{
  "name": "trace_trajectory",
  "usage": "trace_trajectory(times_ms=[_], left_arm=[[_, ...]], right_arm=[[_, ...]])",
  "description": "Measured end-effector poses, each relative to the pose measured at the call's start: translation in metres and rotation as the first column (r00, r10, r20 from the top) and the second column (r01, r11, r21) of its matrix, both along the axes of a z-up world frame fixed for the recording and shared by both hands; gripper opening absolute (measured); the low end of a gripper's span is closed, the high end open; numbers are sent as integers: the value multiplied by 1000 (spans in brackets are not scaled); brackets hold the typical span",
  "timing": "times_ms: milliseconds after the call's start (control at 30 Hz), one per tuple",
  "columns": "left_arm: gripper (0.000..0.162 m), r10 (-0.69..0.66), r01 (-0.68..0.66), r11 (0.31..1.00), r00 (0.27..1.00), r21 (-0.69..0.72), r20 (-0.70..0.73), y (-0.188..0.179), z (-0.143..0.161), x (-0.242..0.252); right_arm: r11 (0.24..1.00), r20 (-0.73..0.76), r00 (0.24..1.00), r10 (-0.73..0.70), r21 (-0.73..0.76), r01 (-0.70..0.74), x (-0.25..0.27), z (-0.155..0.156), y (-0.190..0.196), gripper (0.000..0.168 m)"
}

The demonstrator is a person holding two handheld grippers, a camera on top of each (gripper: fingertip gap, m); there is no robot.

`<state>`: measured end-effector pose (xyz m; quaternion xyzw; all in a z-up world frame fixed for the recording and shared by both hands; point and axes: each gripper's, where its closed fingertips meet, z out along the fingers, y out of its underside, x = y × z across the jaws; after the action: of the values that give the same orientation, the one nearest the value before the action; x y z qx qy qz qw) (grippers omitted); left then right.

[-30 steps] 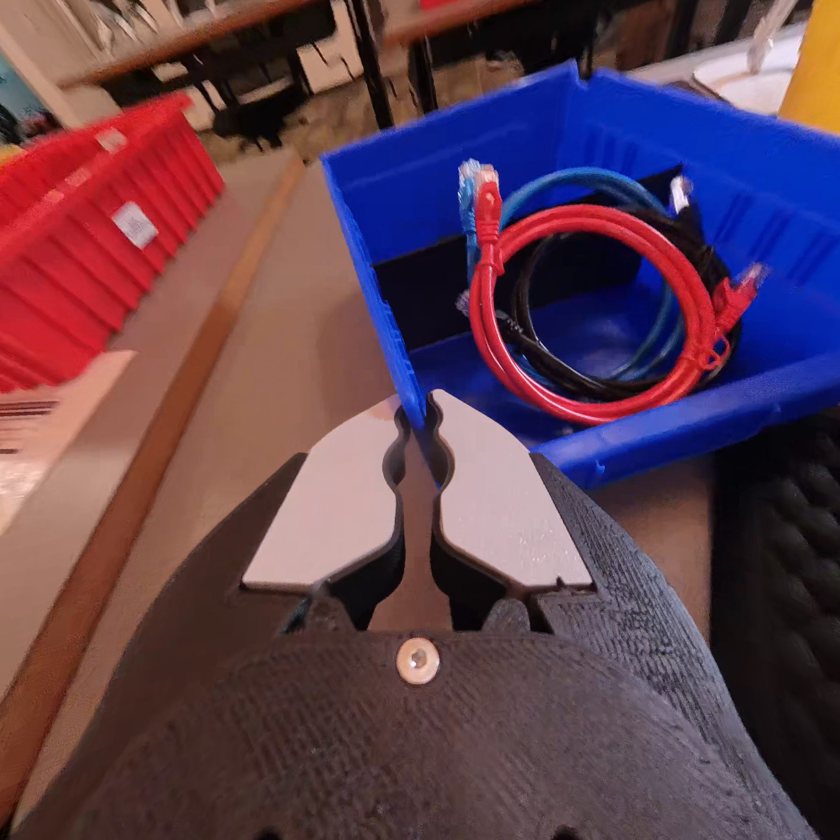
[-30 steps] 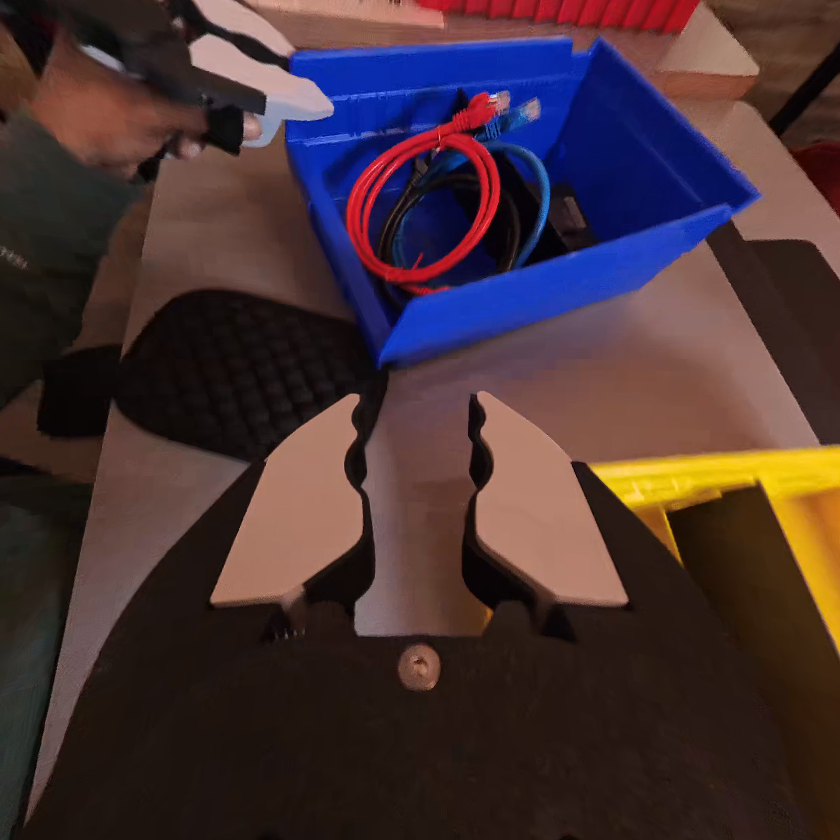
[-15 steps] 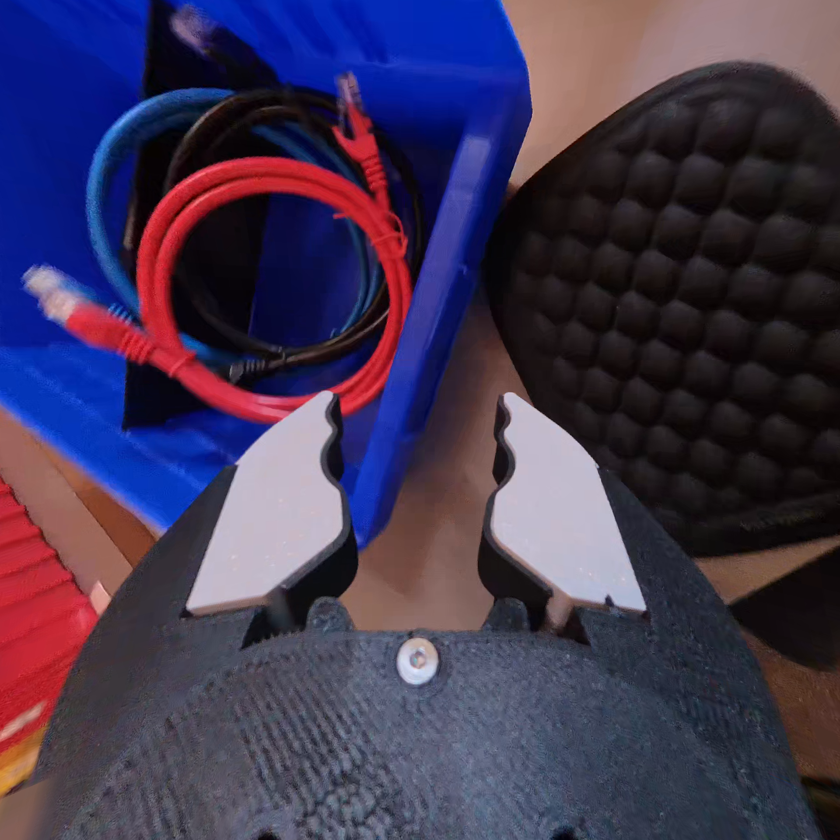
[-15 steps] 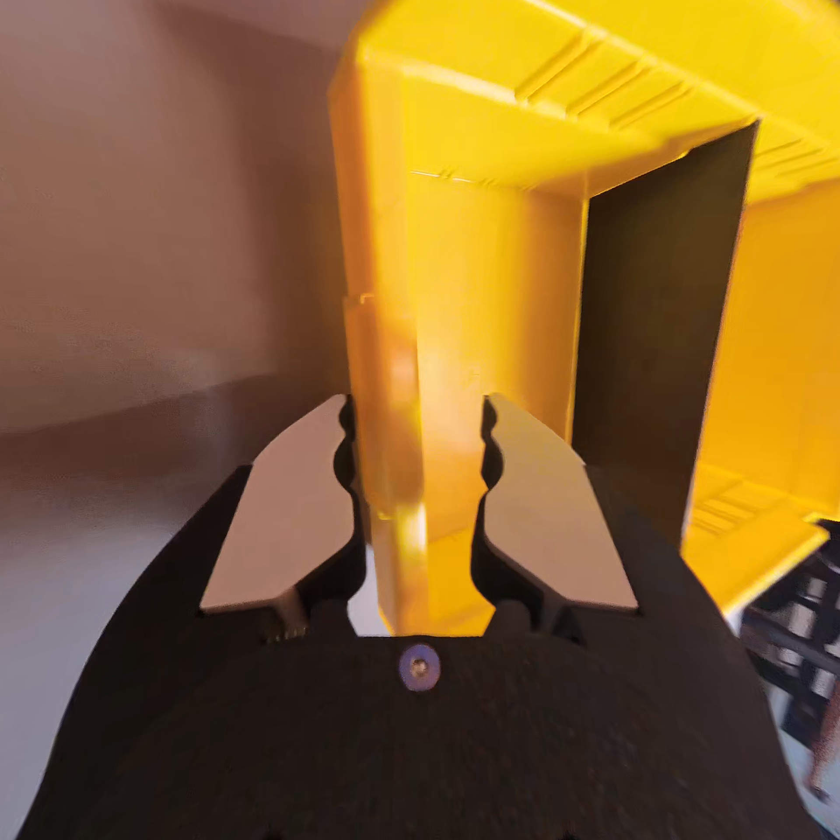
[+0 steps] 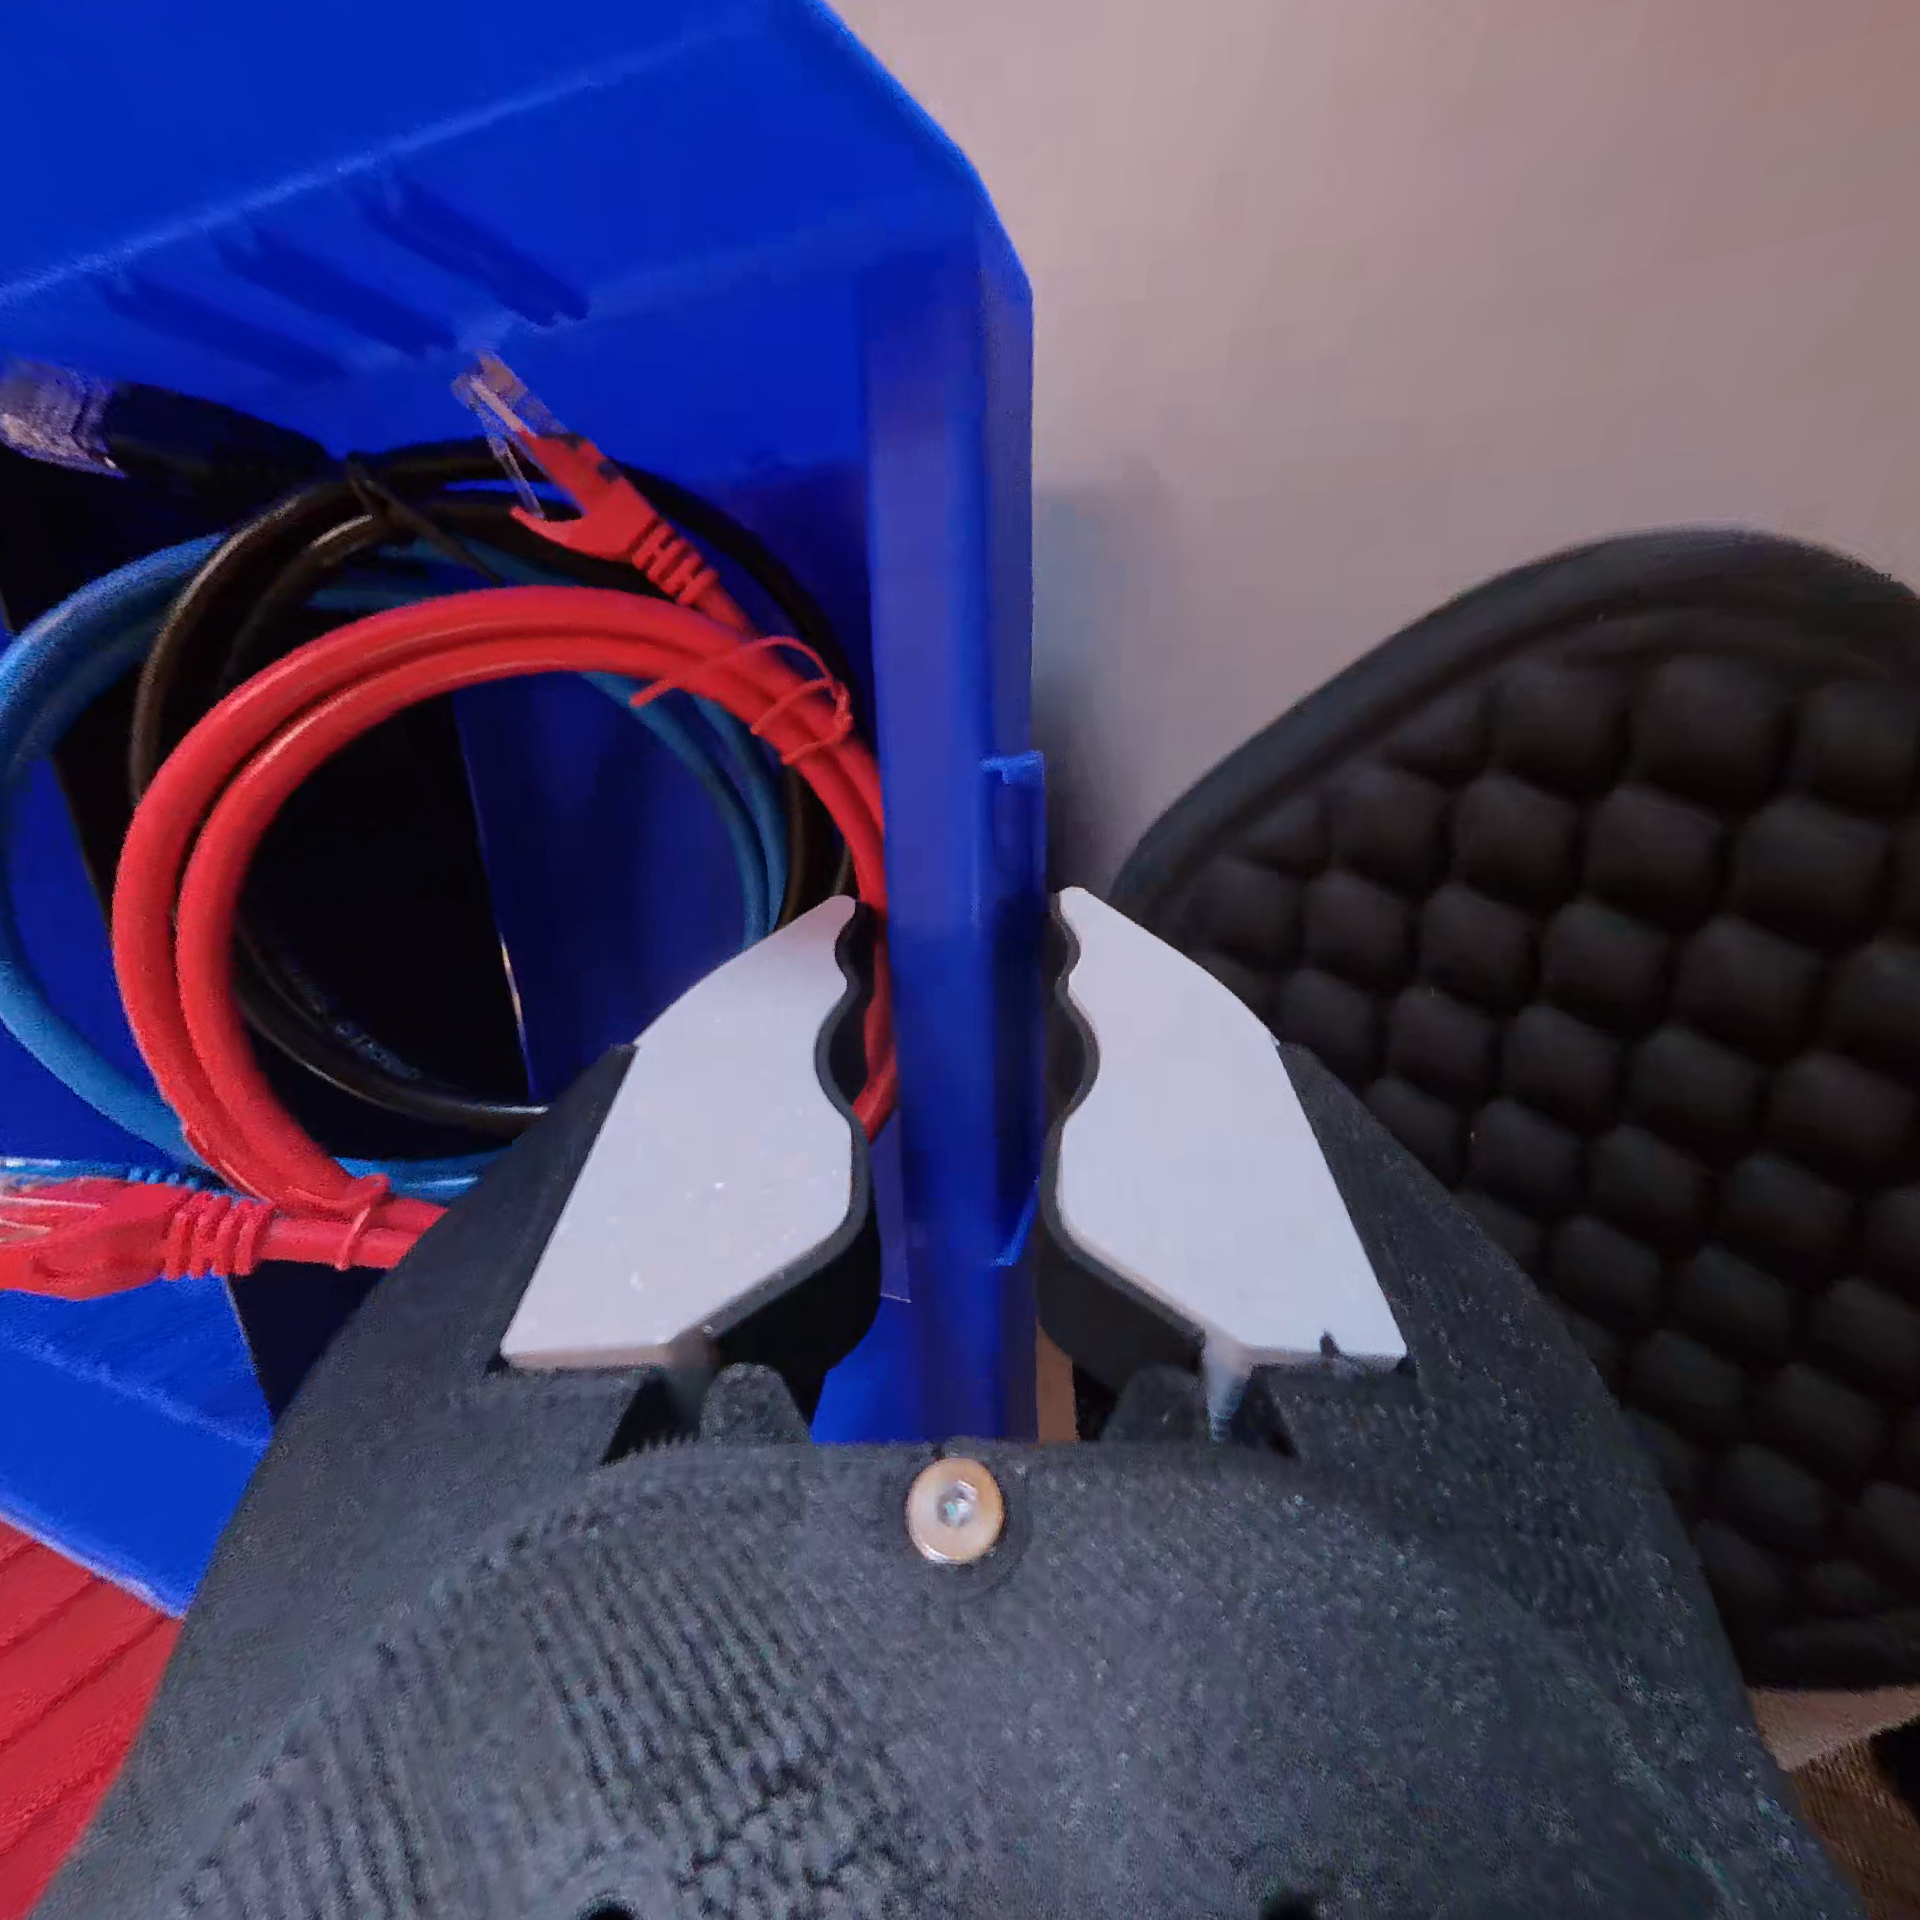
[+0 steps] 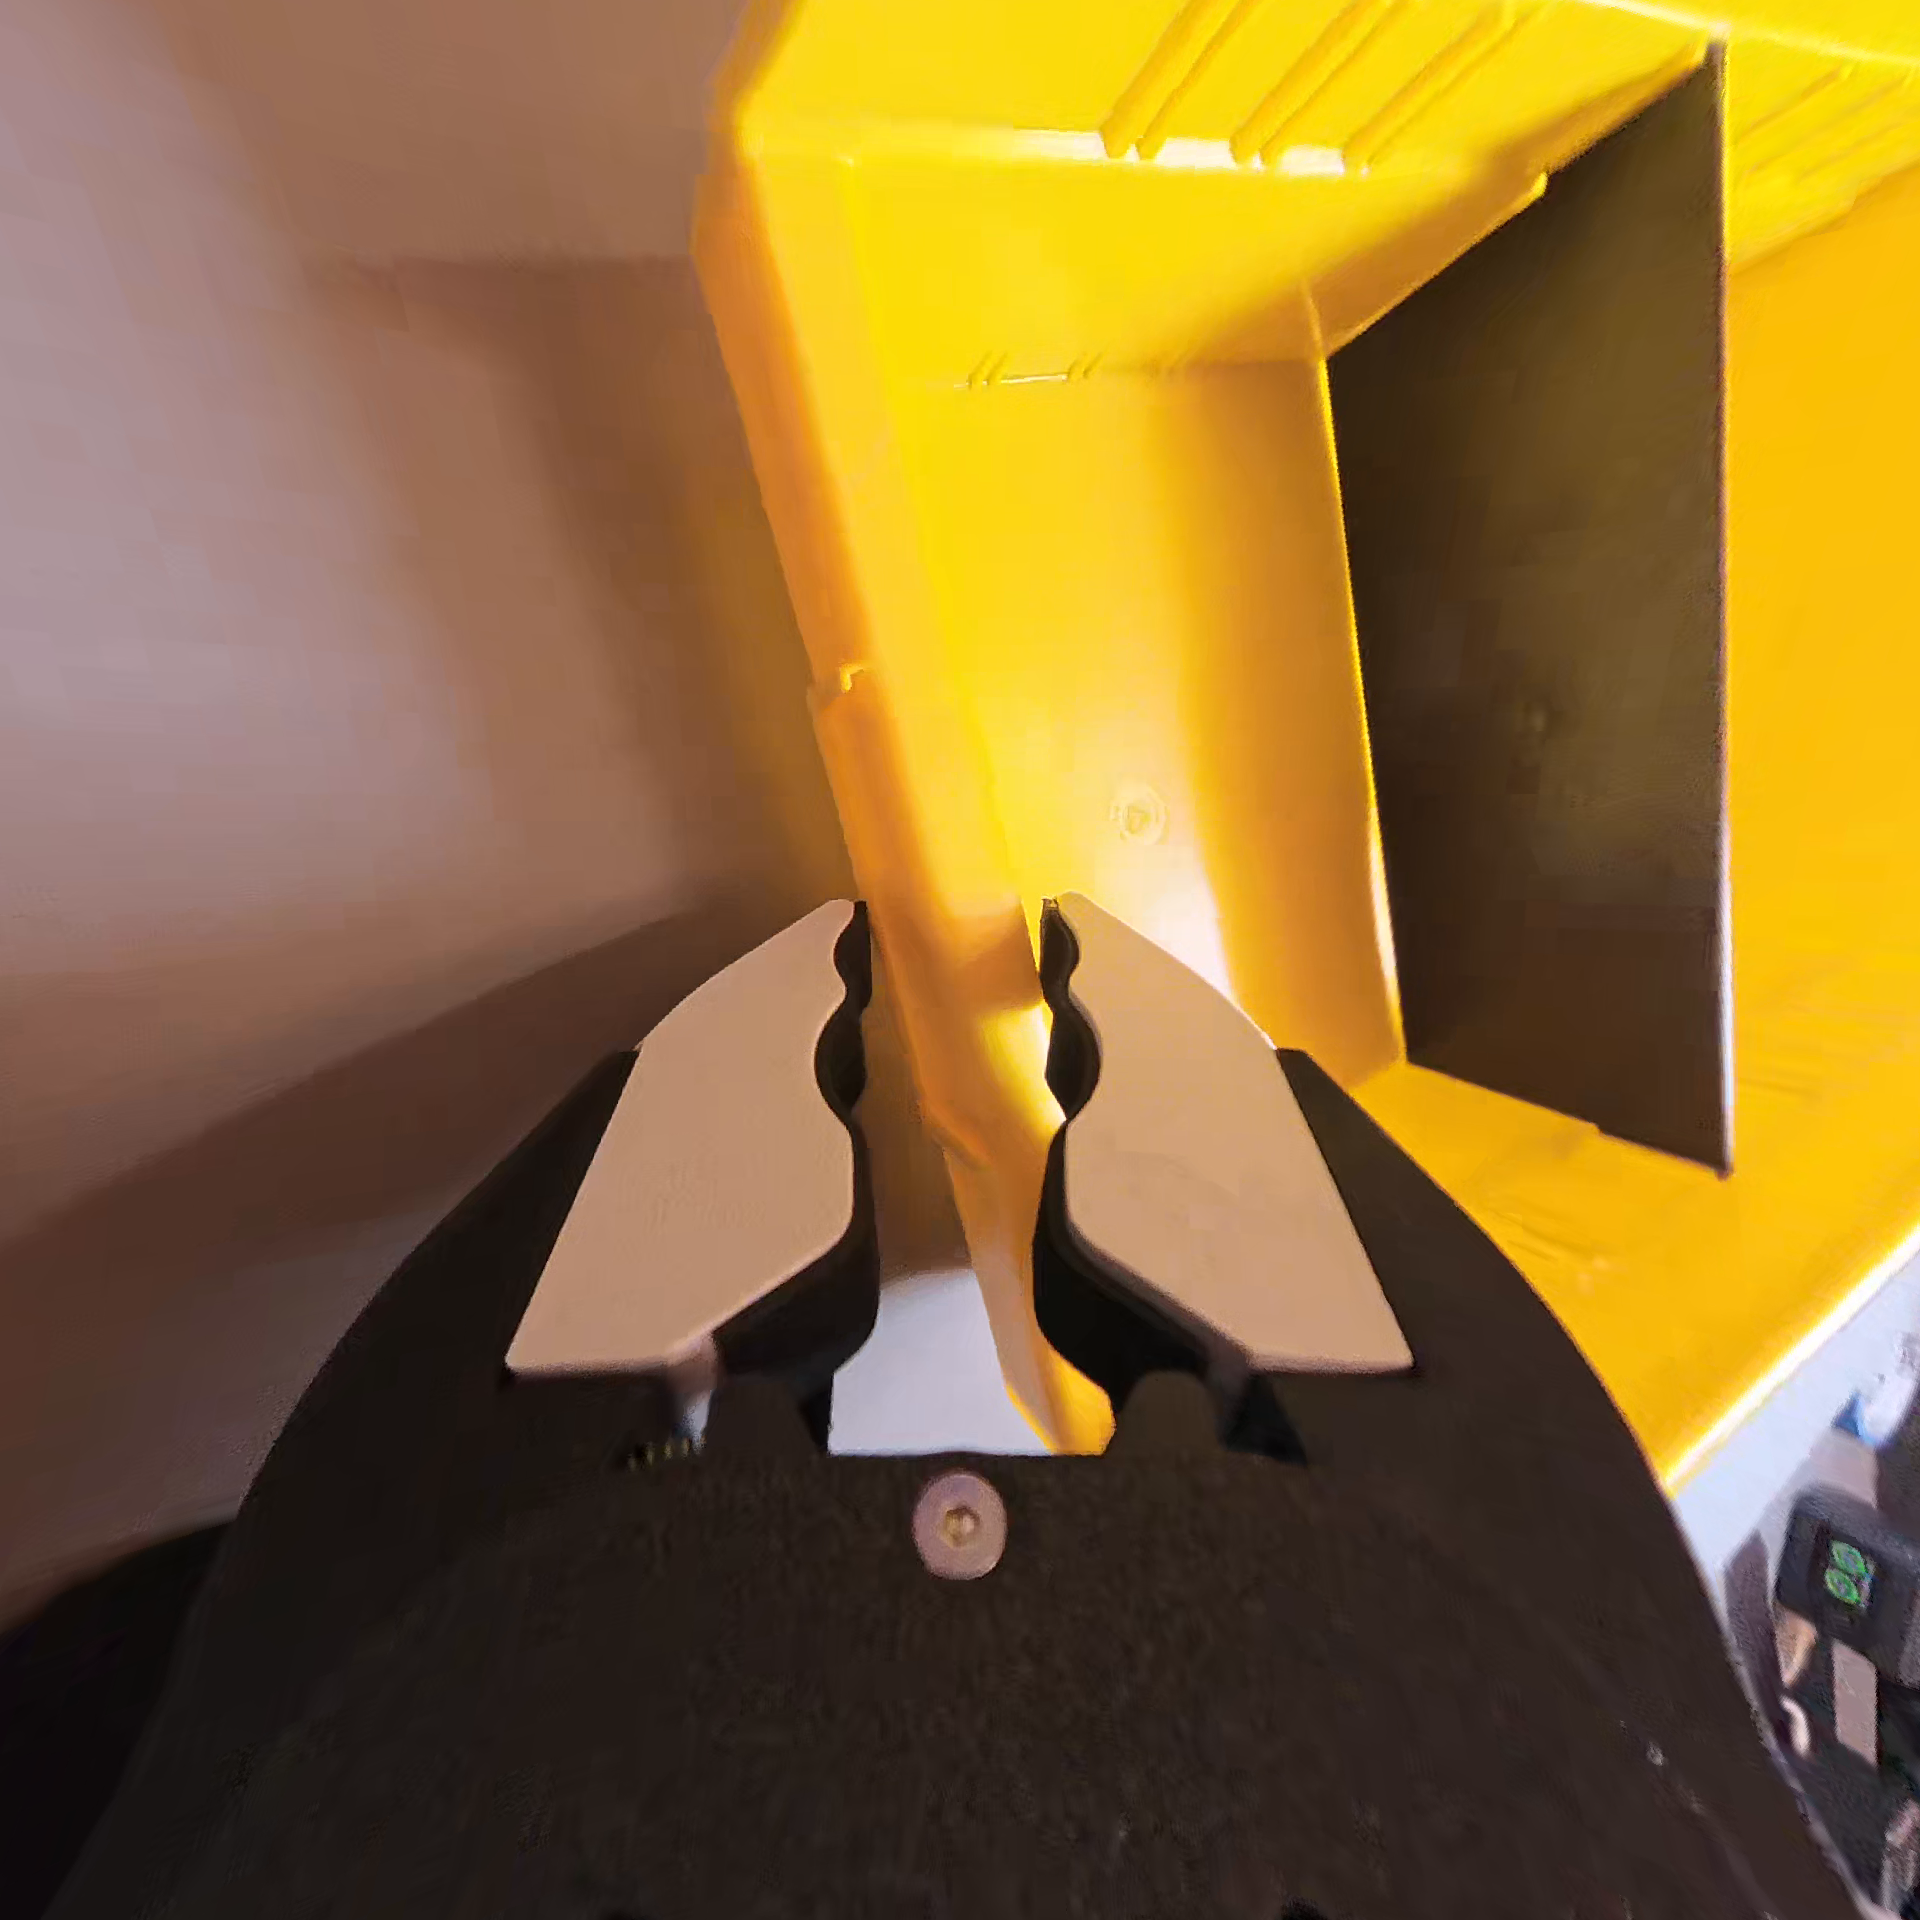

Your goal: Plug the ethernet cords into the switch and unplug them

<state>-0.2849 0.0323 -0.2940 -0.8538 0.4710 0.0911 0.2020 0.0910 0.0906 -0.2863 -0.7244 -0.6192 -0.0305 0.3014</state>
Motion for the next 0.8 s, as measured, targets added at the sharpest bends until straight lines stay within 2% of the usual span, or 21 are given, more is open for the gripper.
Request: trace_trajectory(times_ms=[33,333,500,567,700,800], left_arm=[[32,-4,4,1000,1000,4,10,4,0,3],[33,-15,14,1000,999,22,51,28,0,13],[33,-18,16,1000,997,21,75,34,0,12],[33,-22,20,1000,996,24,83,35,0,10],[33,-56,54,998,996,36,71,35,1,8],[33,-67,66,997,995,31,68,36,0,8]], right_arm=[[1000,5,1000,-8,15,8,11,0,7,31],[992,-28,994,-109,67,111,96,0,86,30],[979,-40,982,-182,84,185,113,1,114,31],[969,-67,973,-221,98,226,110,11,115,40],[980,-373,920,-119,106,169,51,67,88,46],[990,-606,794,-50,74,119,9,106,71,46]])
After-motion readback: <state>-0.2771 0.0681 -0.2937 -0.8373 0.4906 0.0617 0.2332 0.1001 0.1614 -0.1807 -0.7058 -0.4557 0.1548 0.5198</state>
